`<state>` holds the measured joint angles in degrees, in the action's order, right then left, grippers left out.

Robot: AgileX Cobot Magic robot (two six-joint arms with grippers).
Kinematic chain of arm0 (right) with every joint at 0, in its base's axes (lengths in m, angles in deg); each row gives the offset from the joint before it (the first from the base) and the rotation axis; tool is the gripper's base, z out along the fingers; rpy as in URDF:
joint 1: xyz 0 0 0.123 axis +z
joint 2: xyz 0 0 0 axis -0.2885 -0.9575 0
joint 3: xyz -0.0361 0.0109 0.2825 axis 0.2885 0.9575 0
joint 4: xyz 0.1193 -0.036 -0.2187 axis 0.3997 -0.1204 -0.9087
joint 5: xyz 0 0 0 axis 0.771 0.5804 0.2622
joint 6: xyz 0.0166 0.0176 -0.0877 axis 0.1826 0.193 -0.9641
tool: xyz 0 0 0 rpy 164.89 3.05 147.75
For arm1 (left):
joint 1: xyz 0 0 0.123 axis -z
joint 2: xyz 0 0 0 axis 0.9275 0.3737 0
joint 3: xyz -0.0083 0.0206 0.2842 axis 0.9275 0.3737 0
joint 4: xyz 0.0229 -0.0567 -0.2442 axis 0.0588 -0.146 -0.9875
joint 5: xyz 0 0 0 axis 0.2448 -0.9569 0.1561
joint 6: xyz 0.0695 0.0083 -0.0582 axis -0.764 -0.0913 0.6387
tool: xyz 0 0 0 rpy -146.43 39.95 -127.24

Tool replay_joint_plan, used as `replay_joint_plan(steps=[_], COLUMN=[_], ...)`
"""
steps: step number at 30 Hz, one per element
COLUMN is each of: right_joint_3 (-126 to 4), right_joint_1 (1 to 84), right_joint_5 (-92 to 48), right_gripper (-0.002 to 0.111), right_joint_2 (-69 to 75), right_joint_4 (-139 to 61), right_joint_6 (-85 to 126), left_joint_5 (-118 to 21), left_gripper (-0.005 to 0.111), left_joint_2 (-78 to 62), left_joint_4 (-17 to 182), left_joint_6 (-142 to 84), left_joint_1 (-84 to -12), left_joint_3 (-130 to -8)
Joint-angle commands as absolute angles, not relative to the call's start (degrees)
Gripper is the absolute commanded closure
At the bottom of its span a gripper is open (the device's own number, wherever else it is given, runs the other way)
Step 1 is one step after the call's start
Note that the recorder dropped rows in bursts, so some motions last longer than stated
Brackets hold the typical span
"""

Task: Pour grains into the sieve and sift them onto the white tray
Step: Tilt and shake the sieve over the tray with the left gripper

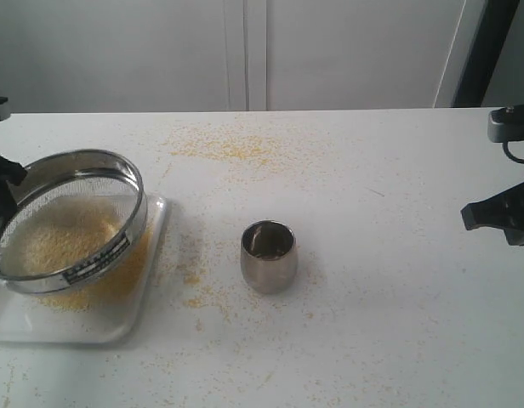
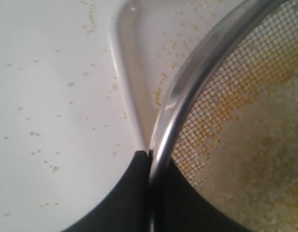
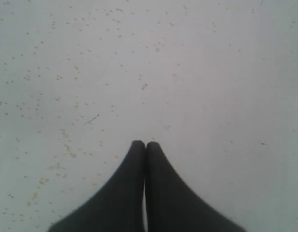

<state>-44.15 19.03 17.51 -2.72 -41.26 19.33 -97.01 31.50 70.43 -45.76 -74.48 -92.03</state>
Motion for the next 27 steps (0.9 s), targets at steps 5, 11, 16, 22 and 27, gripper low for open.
replay_joint_plan(steps=[5,11,16,22,27], right_joint_3=[-44.19,-44.19,-44.19,-44.19,-44.19], right_joint_1=[18.41,18.41,18.41,18.41,18.41], right_joint_5=[16.92,16.92,16.92,16.92,16.92], right_gripper=[0.108,0.108,0.108,0.108,0.108], right_joint_2=[-2.34,-2.34,-2.34,-2.34,-2.34], right_joint_4=[-41.5,-41.5,-41.5,-41.39,-41.39], right_joint_6=[19.56,19.56,19.56,19.56,19.56], left_joint_5=[-96.6,-93.94,-95.87,-95.68,-102.39], left_gripper=[0.107,0.107,0.107,0.107,0.107], left_joint_2=[30.45,30.49,30.7,30.7,30.81], left_joint_4=[73.77,73.71,70.66,70.52,66.69], left_joint_6=[-39.86,-30.55,-46.42,-29.16,-49.9], left_joint_1=[-73.58,-73.61,-73.05,-75.06,-75.36], left_joint_3=[-92.15,-92.15,-92.15,-92.15,-92.15])
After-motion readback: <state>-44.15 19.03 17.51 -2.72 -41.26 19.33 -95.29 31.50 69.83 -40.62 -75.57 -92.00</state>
